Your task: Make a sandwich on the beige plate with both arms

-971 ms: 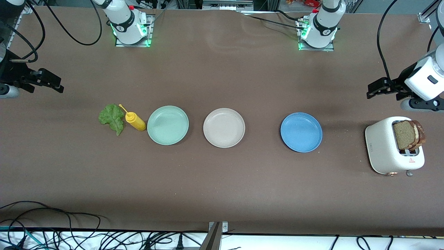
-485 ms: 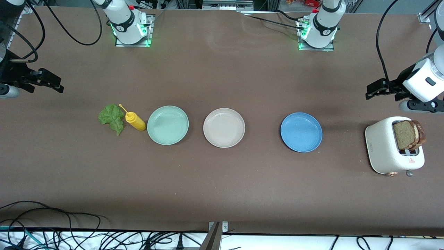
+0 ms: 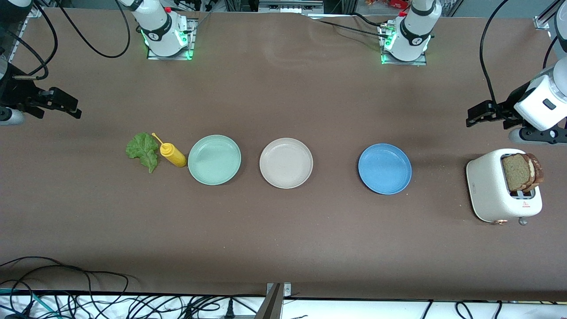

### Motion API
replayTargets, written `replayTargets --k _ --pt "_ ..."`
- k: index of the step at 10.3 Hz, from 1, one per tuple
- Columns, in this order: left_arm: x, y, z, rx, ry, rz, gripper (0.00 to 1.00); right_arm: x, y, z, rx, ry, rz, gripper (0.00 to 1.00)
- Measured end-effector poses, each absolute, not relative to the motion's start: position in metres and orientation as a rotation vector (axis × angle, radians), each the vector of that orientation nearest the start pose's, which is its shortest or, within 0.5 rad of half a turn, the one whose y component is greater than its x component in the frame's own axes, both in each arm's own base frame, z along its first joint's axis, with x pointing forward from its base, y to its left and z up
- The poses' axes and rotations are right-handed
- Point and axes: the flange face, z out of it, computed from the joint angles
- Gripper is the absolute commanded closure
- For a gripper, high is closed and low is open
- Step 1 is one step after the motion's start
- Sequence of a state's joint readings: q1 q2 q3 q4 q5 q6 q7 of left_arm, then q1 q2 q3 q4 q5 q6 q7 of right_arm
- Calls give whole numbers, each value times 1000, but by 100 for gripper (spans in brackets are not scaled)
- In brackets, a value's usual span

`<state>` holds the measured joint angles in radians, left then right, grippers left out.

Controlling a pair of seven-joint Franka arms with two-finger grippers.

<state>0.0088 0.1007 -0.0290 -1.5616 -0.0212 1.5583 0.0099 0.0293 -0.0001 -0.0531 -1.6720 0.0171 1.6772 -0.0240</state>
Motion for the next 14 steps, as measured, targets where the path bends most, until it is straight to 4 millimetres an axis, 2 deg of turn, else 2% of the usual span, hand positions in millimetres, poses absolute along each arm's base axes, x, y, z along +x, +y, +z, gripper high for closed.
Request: replayTargets --k 9,14 --pt "582 -12 571 -3162 41 145 0 561 -12 586 -3125 2 -9 0" --pt "586 -1 561 -3161 8 171 0 561 -12 586 -3125 3 -9 0"
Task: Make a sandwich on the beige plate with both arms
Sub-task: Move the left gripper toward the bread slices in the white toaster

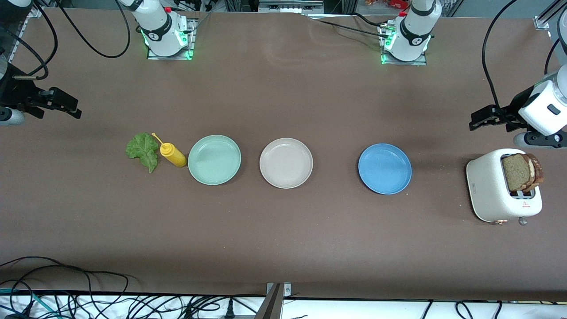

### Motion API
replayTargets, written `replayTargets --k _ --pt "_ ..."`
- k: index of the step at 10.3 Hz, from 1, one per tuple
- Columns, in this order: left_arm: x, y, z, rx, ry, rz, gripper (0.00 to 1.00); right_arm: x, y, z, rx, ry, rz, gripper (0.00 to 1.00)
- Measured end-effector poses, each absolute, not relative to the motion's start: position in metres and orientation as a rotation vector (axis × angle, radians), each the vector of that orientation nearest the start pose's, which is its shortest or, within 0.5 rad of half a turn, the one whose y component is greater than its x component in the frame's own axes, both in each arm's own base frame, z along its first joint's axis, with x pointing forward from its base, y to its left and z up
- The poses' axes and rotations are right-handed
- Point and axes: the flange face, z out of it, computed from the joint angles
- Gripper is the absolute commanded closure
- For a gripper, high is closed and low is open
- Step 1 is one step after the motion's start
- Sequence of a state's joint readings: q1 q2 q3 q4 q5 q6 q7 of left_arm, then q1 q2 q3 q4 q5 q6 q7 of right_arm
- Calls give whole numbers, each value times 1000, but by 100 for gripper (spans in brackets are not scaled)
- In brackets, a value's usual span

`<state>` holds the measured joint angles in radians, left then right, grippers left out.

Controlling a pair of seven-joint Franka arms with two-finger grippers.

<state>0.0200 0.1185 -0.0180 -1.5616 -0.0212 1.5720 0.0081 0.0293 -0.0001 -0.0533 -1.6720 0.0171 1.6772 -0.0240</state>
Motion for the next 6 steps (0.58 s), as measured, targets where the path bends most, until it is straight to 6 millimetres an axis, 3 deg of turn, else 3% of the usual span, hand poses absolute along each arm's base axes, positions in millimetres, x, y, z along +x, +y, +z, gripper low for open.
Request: replayTargets --k 6 --pt "588 -1 557 -3160 10 182 0 561 -12 586 -3125 3 -9 0"
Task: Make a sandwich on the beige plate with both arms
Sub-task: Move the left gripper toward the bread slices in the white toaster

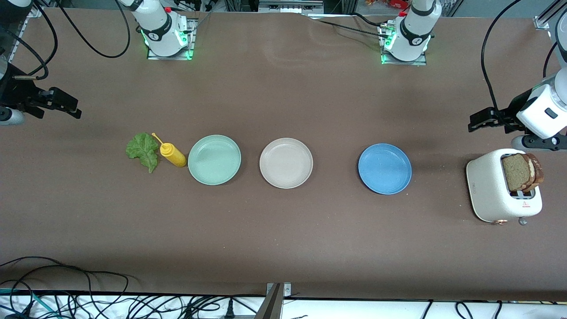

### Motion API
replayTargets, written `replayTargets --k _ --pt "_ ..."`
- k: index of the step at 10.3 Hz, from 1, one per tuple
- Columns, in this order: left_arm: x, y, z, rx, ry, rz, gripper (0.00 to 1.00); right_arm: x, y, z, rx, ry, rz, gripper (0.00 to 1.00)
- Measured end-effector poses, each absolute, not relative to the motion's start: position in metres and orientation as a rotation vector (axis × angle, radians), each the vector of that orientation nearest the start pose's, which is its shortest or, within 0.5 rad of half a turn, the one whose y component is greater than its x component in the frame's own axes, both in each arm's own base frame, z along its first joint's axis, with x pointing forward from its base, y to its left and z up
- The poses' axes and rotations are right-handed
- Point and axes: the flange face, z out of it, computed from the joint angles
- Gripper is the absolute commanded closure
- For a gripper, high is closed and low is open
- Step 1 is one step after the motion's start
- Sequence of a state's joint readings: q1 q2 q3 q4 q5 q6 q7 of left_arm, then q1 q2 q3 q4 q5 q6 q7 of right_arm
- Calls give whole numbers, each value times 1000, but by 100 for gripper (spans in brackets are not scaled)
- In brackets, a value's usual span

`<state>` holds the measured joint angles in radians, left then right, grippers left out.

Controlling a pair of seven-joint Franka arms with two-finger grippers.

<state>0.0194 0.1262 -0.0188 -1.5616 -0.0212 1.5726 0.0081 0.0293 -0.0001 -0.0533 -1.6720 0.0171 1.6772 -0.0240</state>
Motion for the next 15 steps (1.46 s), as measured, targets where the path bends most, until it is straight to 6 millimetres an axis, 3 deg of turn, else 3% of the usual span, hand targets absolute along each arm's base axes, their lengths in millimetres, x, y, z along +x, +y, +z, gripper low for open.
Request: replayTargets --k 15 --pt "588 -19 558 -3161 57 174 0 561 -13 586 -3125 7 -9 0"
